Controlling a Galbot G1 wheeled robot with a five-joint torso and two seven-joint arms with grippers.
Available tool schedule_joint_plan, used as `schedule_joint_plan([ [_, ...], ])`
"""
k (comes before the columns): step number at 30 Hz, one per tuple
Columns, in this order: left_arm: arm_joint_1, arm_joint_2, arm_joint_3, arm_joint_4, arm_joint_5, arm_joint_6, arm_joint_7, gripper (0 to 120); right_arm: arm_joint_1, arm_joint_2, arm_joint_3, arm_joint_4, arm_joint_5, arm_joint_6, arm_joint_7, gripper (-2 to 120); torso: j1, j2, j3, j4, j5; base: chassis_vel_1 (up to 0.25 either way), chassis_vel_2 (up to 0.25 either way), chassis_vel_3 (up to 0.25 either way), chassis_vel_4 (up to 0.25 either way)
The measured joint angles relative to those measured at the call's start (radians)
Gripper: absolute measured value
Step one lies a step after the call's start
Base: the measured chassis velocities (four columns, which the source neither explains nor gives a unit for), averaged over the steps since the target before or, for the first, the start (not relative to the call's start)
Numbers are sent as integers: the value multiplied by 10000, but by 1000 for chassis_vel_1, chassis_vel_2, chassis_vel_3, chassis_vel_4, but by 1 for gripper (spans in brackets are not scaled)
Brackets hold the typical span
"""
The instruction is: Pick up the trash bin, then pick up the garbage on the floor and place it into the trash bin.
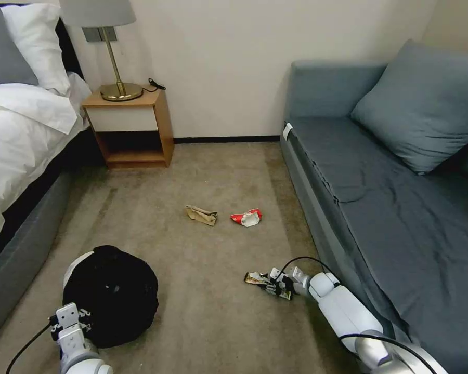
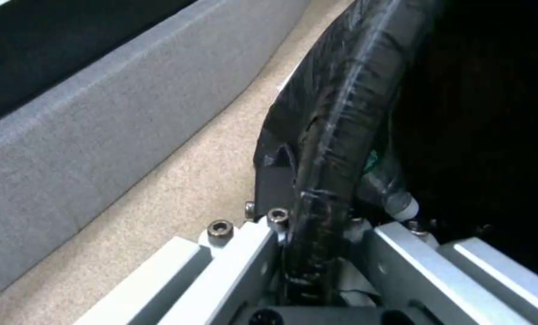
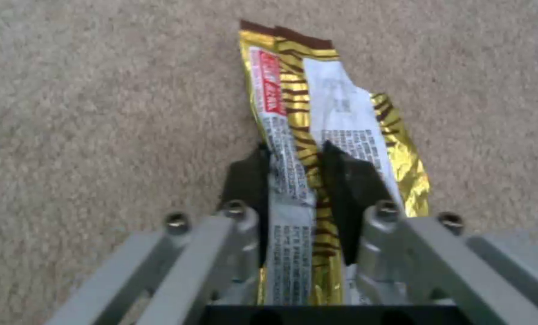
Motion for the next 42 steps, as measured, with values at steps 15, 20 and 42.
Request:
schedule_joint_plan([
  [15, 54, 23, -12, -100, -38, -3, 3, 0, -59, -66, 158, 51, -30, -3, -11, 0, 0, -2, 1, -5, -8, 0, 0, 0, 0],
  [20, 84, 35, -24, -185, -43, -2, 6, 0, -190, -144, 277, 408, 193, -20, -81, 0, 1, -3, 1, -6, -7, 0, 0, 0, 0],
  [42, 109, -95, 183, -898, 317, 136, 134, 0, -864, -835, -1607, 6533, 3485, -1085, -395, 0, 1, -2, 1, -4, -6, 0, 0, 0, 0],
])
